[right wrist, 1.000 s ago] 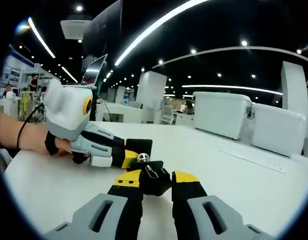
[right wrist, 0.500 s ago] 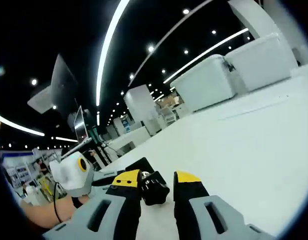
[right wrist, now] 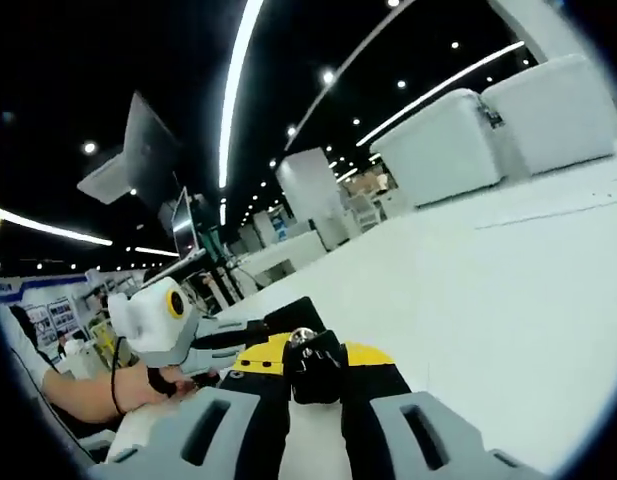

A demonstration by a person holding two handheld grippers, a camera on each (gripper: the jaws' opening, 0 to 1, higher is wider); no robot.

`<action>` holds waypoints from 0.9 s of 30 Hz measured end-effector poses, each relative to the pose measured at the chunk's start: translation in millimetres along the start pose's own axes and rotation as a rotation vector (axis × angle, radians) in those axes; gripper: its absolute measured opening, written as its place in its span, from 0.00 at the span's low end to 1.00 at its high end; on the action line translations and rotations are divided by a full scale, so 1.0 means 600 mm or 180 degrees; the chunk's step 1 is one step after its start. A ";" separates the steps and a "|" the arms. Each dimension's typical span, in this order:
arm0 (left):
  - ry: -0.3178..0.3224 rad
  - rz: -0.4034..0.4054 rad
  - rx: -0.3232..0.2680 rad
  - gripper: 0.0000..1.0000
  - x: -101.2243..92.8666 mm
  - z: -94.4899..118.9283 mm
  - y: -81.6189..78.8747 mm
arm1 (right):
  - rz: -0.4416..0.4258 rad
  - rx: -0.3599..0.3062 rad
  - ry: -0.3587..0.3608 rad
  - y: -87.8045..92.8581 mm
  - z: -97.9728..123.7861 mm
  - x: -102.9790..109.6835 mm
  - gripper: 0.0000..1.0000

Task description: Clamp the fixed fixture on the desktop, loosen the retaining clip, secure it to the edge of the desk, and tighten the retaining clip.

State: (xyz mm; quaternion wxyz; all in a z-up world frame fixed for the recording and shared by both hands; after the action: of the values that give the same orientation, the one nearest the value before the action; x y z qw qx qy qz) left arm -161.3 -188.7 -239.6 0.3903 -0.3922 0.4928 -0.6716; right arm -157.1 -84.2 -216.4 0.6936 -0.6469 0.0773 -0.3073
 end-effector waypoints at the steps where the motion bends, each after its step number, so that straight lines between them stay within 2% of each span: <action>1: 0.0001 -0.0004 -0.0002 0.08 0.000 0.000 0.000 | 0.0217 -0.0119 0.0011 -0.002 0.003 0.006 0.15; 6: -0.0001 0.0000 0.0002 0.08 0.000 0.000 0.000 | 0.1252 -0.0407 0.0113 0.001 0.008 0.030 0.15; 8: -0.0002 0.0003 0.0002 0.08 0.001 0.000 0.000 | 0.1407 -0.0427 0.0162 0.003 0.007 0.032 0.15; 13: -0.0005 0.0005 0.0002 0.08 0.000 -0.001 0.001 | 0.1562 -0.0453 0.0213 -0.001 0.001 0.024 0.15; 14: -0.0006 0.0007 0.0003 0.08 0.000 -0.001 0.001 | 0.1548 -0.0453 0.0226 -0.002 -0.001 0.021 0.15; 16: -0.0005 0.0008 0.0003 0.08 0.000 0.000 0.001 | 0.1181 -0.0308 0.0302 -0.001 0.000 0.010 0.18; 17: -0.0005 0.0008 0.0003 0.08 0.000 0.000 0.001 | 0.1028 -0.0301 0.0330 -0.005 0.000 0.003 0.23; 18: -0.0002 0.0003 0.0002 0.08 0.000 0.000 0.000 | 0.0868 -0.0357 0.0296 -0.011 -0.001 -0.002 0.33; 19: 0.0004 0.0002 0.0001 0.08 0.000 0.000 0.000 | 0.0686 -0.0333 0.0239 -0.013 0.000 -0.003 0.38; 21: 0.0007 0.0007 0.0000 0.08 0.000 0.000 0.000 | 0.0216 -0.0092 0.0205 -0.009 0.001 -0.013 0.38; 22: 0.0009 0.0007 -0.0001 0.08 0.000 0.000 0.000 | 0.0097 -0.0008 0.0174 -0.008 0.000 -0.020 0.37; 24: 0.0010 0.0009 -0.0001 0.08 -0.001 0.000 0.000 | 0.0001 0.0131 0.0240 0.000 -0.004 -0.030 0.34; 27: 0.0011 0.0011 -0.0001 0.08 0.000 0.000 0.000 | 0.0022 0.0188 0.0254 0.004 -0.010 -0.031 0.30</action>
State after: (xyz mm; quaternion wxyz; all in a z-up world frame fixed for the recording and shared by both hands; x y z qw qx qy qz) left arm -161.4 -188.3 -239.7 0.3906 -0.3903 0.4943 -0.6714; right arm -174.2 -79.6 -224.9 0.7099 -0.6131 0.0980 -0.3326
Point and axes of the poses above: the point that each gripper's makers call its tool centre point, and the gripper's own axes: z roughly backward along the fingers, x roughly to its left, y roughly out of its underside, the point moved 3 cm from there along z, roughly backward along the fingers, and after that the axes turned 13 degrees about y, right-handed, at the moved point
